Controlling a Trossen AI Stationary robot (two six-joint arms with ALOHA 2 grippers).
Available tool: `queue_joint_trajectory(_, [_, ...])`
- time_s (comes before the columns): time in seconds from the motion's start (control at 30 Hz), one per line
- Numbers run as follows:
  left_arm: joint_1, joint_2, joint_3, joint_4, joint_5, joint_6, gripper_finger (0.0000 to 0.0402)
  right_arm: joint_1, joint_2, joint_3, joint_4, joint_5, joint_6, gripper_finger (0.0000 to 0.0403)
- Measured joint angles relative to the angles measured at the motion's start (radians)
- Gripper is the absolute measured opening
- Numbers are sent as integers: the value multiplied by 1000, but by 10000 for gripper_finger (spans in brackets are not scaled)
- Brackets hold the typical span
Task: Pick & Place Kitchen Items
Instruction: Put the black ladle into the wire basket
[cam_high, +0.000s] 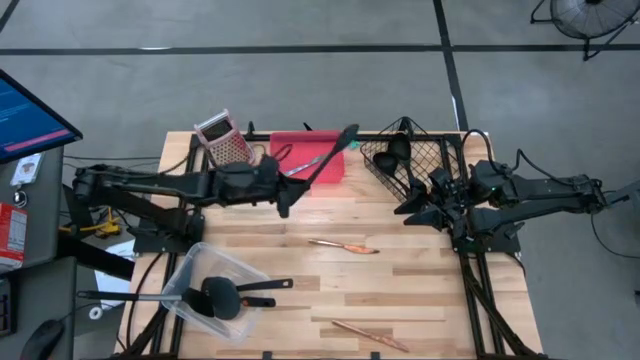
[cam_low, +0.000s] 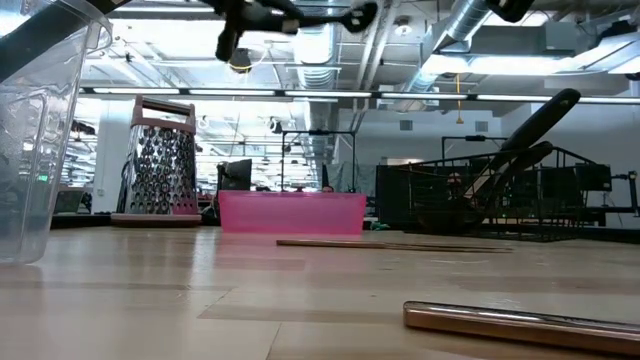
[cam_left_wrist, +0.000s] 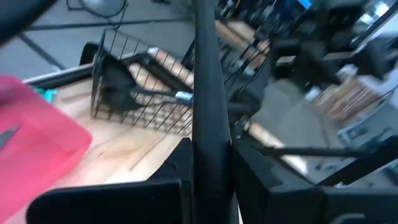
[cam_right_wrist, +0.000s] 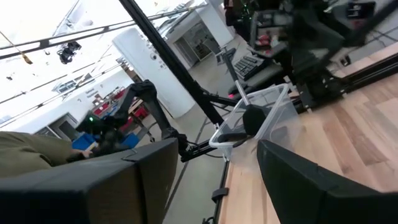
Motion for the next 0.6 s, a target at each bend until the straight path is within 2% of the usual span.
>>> queue_joint_trajectory(0.3, [0, -124, 0, 39, 37, -83, 47, 0, 1, 0, 0, 66, -17, 221])
queue_joint_trajectory(0.6, [0, -210, 0, 52, 194, -199, 47, 0, 1, 0, 0, 67, -17, 221])
